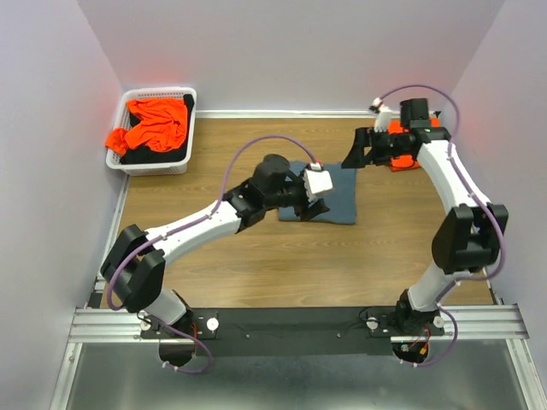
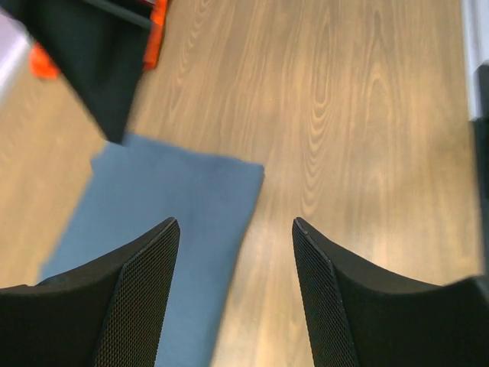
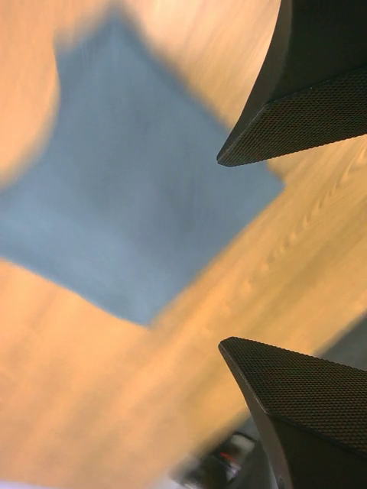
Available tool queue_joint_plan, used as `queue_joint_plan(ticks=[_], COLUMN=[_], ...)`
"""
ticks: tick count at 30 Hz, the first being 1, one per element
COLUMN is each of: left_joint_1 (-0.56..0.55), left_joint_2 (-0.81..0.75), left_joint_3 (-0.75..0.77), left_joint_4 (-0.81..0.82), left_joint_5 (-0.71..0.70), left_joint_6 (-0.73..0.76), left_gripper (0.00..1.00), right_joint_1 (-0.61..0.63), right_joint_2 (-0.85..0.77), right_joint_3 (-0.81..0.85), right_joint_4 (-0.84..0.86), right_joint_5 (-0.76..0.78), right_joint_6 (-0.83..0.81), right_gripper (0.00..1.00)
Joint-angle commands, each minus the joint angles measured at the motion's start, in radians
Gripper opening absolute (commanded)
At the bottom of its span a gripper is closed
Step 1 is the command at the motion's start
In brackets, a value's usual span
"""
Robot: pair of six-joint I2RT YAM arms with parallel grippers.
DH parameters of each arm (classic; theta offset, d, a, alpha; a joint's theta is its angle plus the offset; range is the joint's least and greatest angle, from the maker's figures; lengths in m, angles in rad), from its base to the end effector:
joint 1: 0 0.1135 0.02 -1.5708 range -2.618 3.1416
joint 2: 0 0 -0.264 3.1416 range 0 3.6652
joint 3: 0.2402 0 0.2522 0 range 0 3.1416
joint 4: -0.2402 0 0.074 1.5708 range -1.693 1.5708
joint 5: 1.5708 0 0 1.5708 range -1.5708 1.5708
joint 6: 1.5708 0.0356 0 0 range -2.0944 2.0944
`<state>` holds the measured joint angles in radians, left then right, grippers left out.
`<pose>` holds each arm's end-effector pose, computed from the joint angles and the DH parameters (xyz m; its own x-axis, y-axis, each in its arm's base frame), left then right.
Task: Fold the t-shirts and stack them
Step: Fold the tshirt, then neatly place the folded tshirt to the corner
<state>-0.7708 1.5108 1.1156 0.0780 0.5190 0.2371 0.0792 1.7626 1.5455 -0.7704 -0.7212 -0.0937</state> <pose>0.2409 -0.2586 0.3054 0.0040 0.2804 -0.9599 0.9692 0.2353 0.0728 0.3749 0.0533 0.2944 -0.7889 -0.1331 -0.5999 -0.4979 0.7106 0.4972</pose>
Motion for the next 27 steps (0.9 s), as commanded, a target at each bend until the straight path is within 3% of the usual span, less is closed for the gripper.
queue_joint_plan(ticks=[1, 7, 11, 13, 27], left_joint_1=[-0.076, -0.205, -0.229, -0.239, -0.249], left_joint_2=[0.069, 0.258, 0.368, 0.420, 0.660], left_joint_3=[-0.036, 0.036, 0.104, 0.151, 0.388], left_joint_4=[0.060, 0.095, 0.088, 0.074, -0.150], left_joint_5=[-0.256, -0.329, -0.323, -0.318, -0.241], left_joint_6=[0.269, 0.504, 0.562, 0.583, 0.607], left_gripper=[0.69, 0.67, 0.46, 0.42, 0.41], right_joint_1=[-0.045, -0.074, -0.220, -0.243, -0.257], right_joint_2=[-0.101, -0.104, -0.069, -0.051, -0.080], right_joint_3=[-0.047, -0.079, -0.134, -0.151, -0.347], right_joint_4=[0.106, 0.102, 0.097, 0.092, 0.183], right_joint_5=[0.247, 0.309, 0.142, 0.111, 0.091], right_joint_6=[0.068, 0.074, 0.124, 0.130, 0.210], right_gripper=[1.00, 1.00, 1.00, 1.00, 1.00])
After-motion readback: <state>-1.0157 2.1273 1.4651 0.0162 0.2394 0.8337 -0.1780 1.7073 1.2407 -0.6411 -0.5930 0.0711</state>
